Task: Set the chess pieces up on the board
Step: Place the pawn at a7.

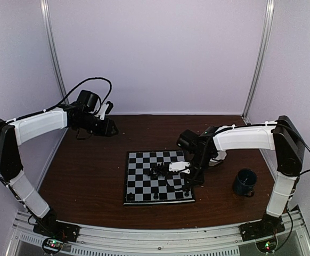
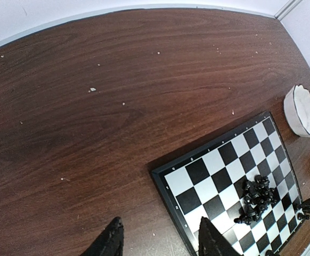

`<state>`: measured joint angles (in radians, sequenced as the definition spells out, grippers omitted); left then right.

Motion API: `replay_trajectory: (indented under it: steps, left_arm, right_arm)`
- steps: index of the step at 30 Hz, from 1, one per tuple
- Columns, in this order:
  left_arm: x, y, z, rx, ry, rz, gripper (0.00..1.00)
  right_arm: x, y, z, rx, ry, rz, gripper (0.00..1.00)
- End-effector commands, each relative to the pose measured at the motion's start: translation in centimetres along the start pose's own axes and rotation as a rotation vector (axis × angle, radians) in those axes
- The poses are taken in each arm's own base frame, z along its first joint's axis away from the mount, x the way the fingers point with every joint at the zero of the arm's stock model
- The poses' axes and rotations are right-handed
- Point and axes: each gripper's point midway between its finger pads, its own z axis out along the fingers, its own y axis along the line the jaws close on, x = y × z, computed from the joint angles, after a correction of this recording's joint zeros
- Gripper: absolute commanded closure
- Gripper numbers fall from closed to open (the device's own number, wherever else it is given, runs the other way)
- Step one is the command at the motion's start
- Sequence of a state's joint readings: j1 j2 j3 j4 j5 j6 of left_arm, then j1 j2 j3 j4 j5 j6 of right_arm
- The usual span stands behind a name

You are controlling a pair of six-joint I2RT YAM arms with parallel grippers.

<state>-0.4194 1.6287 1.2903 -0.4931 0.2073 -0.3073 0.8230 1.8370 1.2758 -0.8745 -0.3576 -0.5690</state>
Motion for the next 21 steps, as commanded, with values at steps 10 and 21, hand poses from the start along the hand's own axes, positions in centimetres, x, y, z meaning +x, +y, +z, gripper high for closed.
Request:
replay_trajectory:
  steps: [10, 21]
  left_arm:
    - [-1.1, -0.14, 0.01, 0.017, -0.036, 0.022, 0.52]
    - [-1.04, -0.1, 0.11, 0.016, -0.034, 0.022, 0.52]
  right_arm:
    - [0.23, -0.56, 0.66, 0.027, 0.025, 0.008, 0.88]
    - [0.18, -0.42, 0.1, 0.031, 0.016, 0.011, 0.81]
